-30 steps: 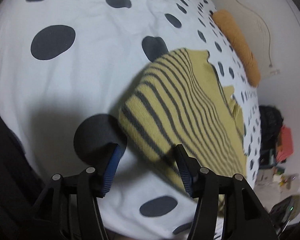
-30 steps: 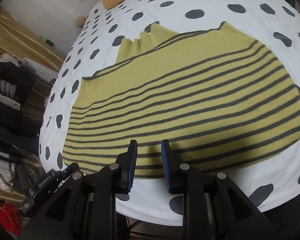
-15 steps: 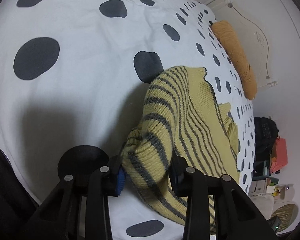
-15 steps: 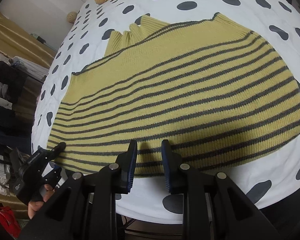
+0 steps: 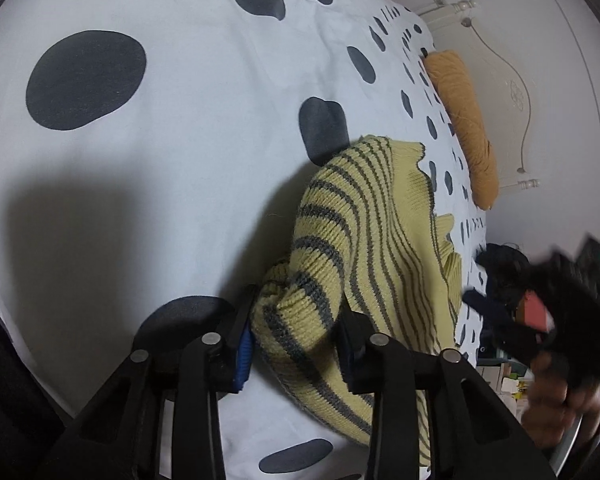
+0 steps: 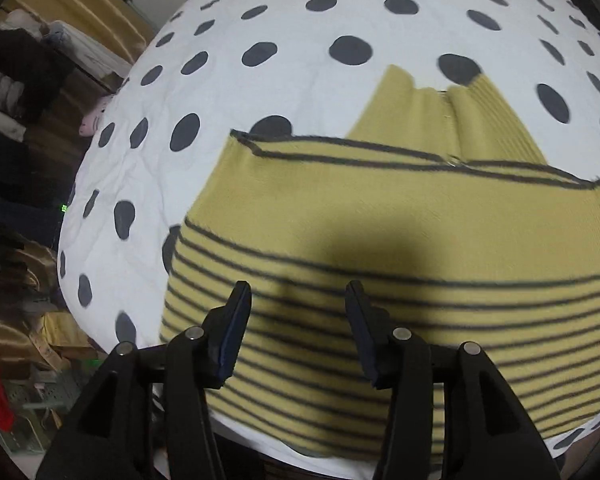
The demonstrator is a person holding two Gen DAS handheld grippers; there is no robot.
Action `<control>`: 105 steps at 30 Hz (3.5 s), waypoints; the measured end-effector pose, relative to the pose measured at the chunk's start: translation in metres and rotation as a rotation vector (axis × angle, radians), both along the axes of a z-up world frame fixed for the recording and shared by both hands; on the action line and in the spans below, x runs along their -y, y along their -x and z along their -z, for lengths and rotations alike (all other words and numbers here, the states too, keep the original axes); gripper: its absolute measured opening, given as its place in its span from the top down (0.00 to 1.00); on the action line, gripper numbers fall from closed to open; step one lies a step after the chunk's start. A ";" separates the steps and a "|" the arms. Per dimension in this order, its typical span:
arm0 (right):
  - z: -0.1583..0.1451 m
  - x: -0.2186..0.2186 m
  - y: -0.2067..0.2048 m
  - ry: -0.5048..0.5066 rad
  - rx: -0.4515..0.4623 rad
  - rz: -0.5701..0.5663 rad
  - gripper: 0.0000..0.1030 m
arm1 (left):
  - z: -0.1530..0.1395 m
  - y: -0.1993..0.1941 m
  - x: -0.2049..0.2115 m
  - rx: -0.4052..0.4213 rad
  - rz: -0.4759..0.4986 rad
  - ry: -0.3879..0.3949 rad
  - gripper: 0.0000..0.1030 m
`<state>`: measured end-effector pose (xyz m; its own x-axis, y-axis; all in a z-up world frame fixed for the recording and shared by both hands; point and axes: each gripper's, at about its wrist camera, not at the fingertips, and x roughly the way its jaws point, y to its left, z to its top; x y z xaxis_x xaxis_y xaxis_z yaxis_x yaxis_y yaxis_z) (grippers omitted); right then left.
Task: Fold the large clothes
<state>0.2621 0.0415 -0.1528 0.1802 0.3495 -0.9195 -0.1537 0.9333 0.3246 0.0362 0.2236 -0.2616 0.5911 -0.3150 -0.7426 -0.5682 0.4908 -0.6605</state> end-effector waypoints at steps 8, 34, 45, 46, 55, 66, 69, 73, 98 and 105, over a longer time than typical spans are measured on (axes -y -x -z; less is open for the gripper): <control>0.027 -0.072 -0.061 0.105 -0.217 -0.075 0.40 | 0.001 0.001 0.001 0.005 0.015 -0.004 0.68; 0.059 -0.165 -0.057 0.526 -0.197 -0.359 0.82 | -0.034 -0.004 0.004 0.061 0.102 -0.006 0.68; -0.023 -0.056 -0.047 0.428 -0.115 -0.330 0.82 | -0.113 -0.020 0.085 0.210 0.290 -0.023 0.69; -0.032 -0.038 -0.047 0.423 -0.106 -0.320 0.82 | -0.120 -0.025 0.103 0.224 0.331 -0.017 0.69; -0.070 0.140 -0.065 0.369 -0.085 -0.156 0.82 | -0.141 -0.054 0.290 0.288 0.700 0.024 0.88; -0.028 0.312 -0.038 0.122 -0.084 0.069 0.89 | -0.112 -0.063 0.316 0.158 0.692 -0.045 0.83; -0.025 0.311 -0.005 -0.053 -0.086 0.083 0.68 | -0.125 -0.074 0.253 0.122 0.549 -0.162 0.74; -0.002 0.307 0.052 -0.256 -0.115 0.127 0.44 | -0.115 -0.091 0.181 0.058 0.443 -0.288 0.61; 0.041 0.234 0.080 -0.517 -0.059 0.129 0.64 | -0.052 -0.121 0.181 -0.061 0.560 -0.329 0.61; 0.053 0.215 0.068 -0.467 -0.073 0.114 0.65 | -0.057 -0.120 0.192 -0.074 0.580 -0.338 0.68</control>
<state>0.1937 -0.1735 -0.2054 0.1820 0.7100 -0.6803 -0.0205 0.6945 0.7192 0.1564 0.0321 -0.2047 0.3399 -0.3094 -0.8881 -0.1885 0.9027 -0.3867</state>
